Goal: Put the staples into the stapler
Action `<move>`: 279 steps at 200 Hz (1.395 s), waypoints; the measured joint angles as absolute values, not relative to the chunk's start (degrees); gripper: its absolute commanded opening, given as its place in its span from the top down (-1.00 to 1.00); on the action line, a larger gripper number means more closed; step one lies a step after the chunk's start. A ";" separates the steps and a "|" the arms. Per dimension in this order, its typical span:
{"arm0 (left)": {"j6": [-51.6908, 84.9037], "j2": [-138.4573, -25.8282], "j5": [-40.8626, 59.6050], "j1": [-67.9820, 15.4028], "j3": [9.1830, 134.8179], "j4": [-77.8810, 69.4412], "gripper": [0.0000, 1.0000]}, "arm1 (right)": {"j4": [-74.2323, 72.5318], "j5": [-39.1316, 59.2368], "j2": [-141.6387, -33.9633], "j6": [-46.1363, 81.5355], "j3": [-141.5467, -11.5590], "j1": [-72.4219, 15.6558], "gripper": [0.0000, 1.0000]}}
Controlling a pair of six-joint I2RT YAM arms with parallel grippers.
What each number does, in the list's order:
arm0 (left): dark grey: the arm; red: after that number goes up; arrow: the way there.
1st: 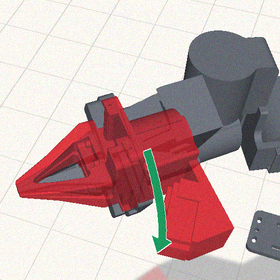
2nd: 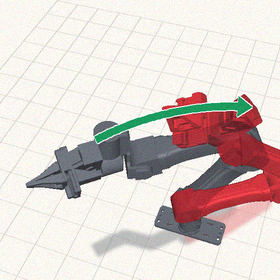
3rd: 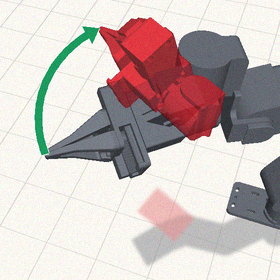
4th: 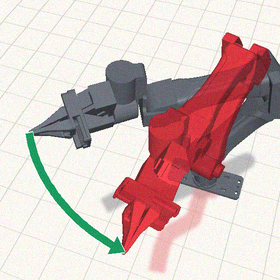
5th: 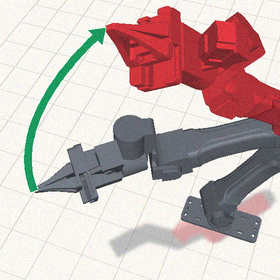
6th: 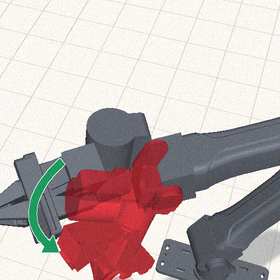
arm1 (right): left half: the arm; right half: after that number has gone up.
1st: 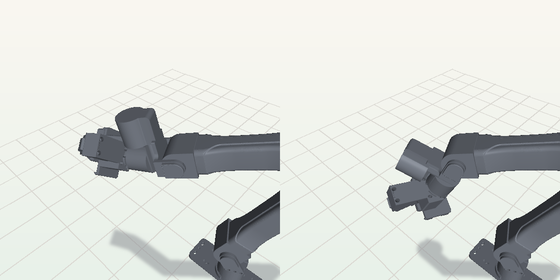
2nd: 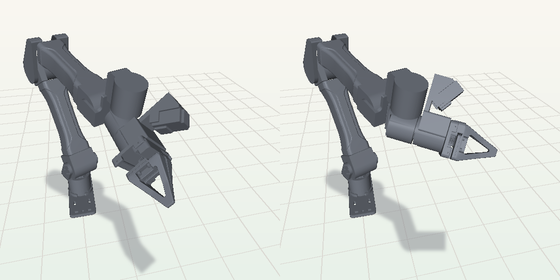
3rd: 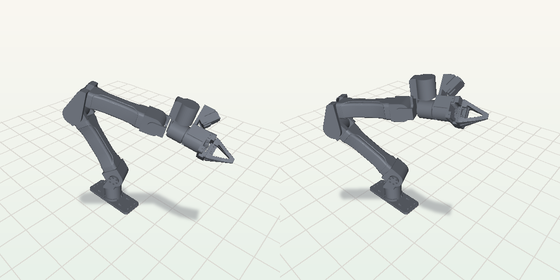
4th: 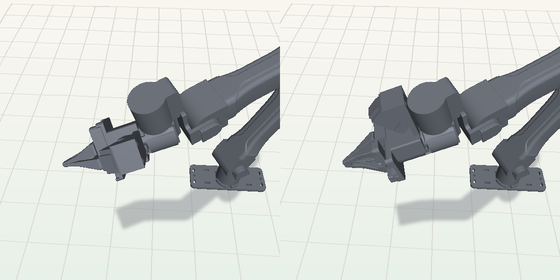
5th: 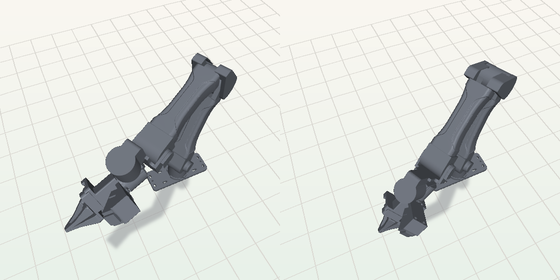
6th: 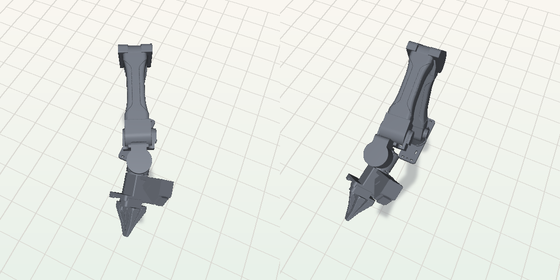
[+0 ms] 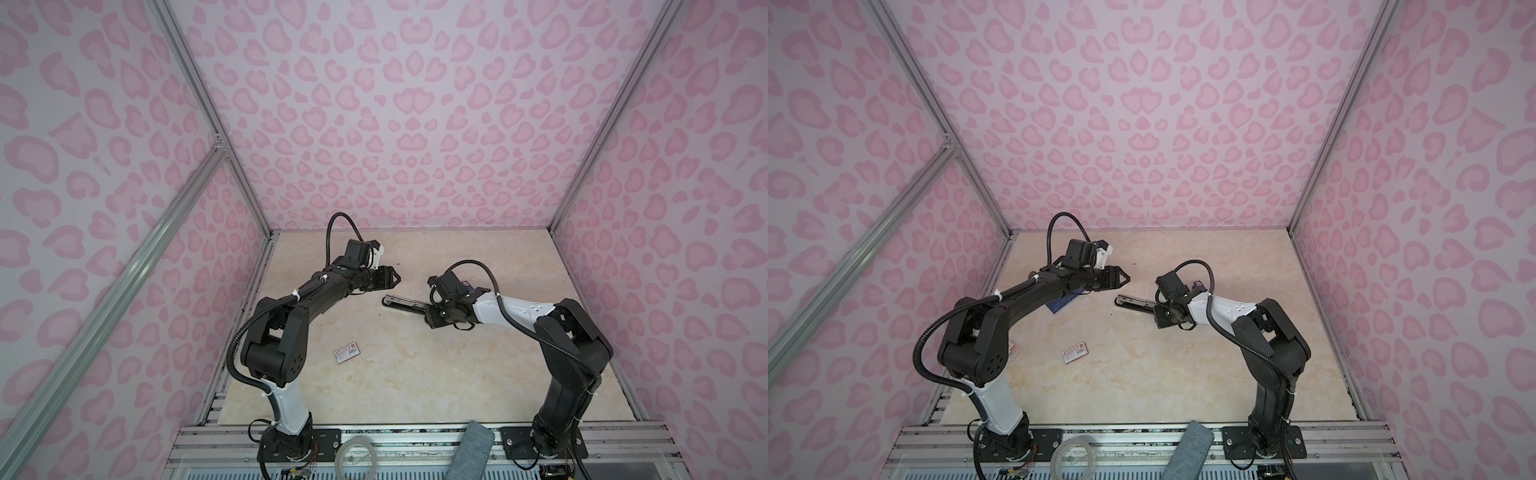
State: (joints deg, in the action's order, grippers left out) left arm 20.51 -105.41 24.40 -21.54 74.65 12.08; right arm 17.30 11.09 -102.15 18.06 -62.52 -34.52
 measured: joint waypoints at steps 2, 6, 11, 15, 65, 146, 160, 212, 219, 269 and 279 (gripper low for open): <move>20.01 -105.56 24.45 -21.67 74.96 12.29 -0.36 | 17.10 11.25 -101.84 18.00 -62.37 -34.48 0.02; 19.07 -105.78 24.51 -21.87 75.55 12.73 -0.37 | 16.95 11.73 -100.84 17.87 -61.89 -34.37 0.00; 17.85 -106.06 24.60 -22.13 76.38 13.72 -0.37 | 16.67 12.27 -99.68 17.78 -61.28 -34.30 -0.04; 16.84 -106.32 24.75 -22.37 77.12 14.41 -0.37 | 16.40 12.62 -98.48 17.78 -60.64 -34.30 -0.06; 1.19 -110.10 27.00 -25.43 84.77 20.62 -0.38 | 14.20 17.32 -81.58 19.81 -48.40 -31.66 -0.18; -21.12 -115.87 19.59 -34.00 87.68 24.53 -0.42 | 14.70 19.07 -67.57 23.27 -39.22 -26.59 -0.19; -23.64 -116.60 18.50 -34.72 88.07 24.80 -0.43 | 14.70 19.18 -66.32 23.35 -38.65 -26.06 -0.19; -31.73 -120.31 15.03 -37.78 89.47 26.13 -0.43 | 14.85 19.75 -63.20 23.97 -35.68 -24.14 -0.17; -32.40 -120.95 14.94 -37.87 89.78 26.65 -0.42 | 14.74 19.79 -62.83 24.47 -35.35 -23.92 -0.16; -34.50 -123.44 11.92 -37.89 91.85 27.38 -0.37 | 14.48 20.40 -61.10 24.88 -34.11 -22.68 -0.14; -34.50 -123.85 11.25 -37.89 91.98 27.35 -0.36 | 14.41 20.64 -61.06 24.88 -34.06 -22.39 -0.14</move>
